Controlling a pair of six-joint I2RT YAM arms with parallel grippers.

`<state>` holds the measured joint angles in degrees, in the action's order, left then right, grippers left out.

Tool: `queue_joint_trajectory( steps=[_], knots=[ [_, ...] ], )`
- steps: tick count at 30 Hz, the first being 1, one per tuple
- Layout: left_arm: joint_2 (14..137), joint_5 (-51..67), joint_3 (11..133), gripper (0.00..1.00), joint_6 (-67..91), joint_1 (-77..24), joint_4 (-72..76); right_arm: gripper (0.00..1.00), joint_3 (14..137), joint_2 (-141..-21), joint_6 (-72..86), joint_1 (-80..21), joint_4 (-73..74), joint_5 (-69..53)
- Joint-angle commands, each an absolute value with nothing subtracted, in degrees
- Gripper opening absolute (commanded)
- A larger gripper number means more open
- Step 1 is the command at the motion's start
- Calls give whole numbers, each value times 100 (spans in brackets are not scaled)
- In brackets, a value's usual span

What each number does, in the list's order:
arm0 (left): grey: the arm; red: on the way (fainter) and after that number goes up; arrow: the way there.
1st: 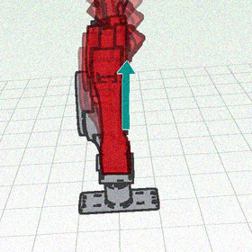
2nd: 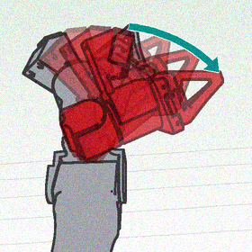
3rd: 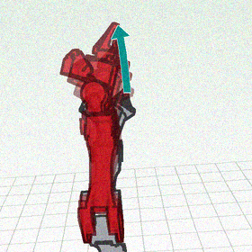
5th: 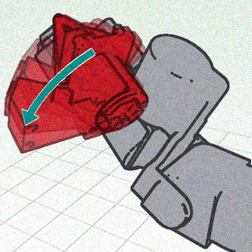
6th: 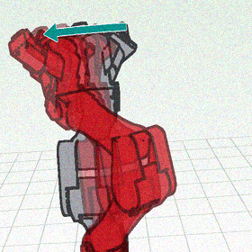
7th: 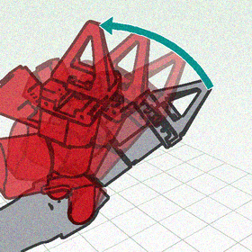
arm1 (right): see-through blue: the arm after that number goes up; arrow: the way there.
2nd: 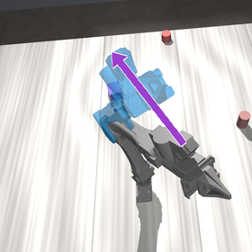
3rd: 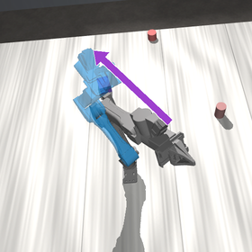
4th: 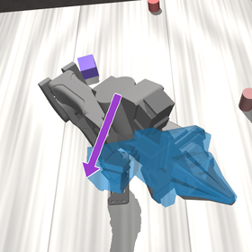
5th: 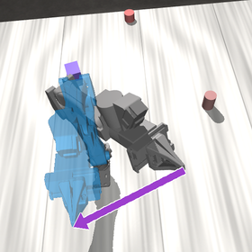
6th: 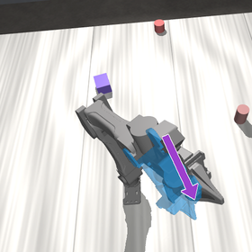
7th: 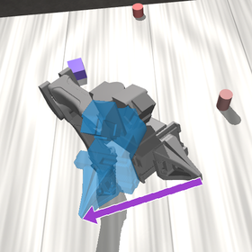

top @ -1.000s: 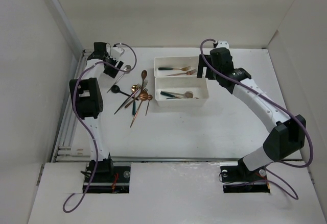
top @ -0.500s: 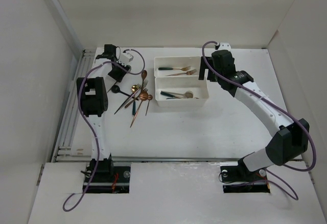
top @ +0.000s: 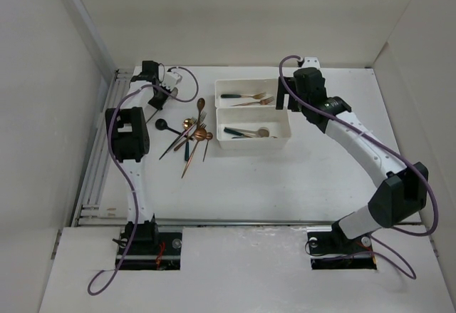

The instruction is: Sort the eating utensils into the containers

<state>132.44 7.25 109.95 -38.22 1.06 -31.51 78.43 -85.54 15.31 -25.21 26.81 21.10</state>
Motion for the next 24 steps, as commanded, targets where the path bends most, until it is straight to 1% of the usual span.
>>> queue_joint_trajectory(
  steps=[1, 2, 6, 12, 16, 19, 24],
  knots=[
    [12254, 800, 10786, 0, -3937, 80, -2621, 98, 8121, -8578, 1441, -2566, 2382, 2206],
    [11904, 852, 10706, 0, -4025, 27, -2515, 98, 8121, -8578, 1441, -2566, 2382, 2154],
    [11295, 1080, 10381, 0, -4341, -35, -2276, 98, 8121, -8578, 1441, -2566, 2329, 2153],
    [10698, 1633, 10302, 0, -5000, -430, -2907, 98, 8007, -8525, 1441, -2566, 2215, 2206],
    [10503, 2064, 10160, 0, -5265, -1307, -3357, 98, 7955, -8254, 1845, -2418, 2101, 2399],
    [10634, 2494, 10458, 0, -5046, -1695, -3489, 98, 7823, -7876, 2118, -2154, 1961, 2399],
    [10881, 2698, 10740, 0, -4940, -2583, -3542, 98, 7638, -7454, 2110, -1899, 1881, 2399]
  ],
)
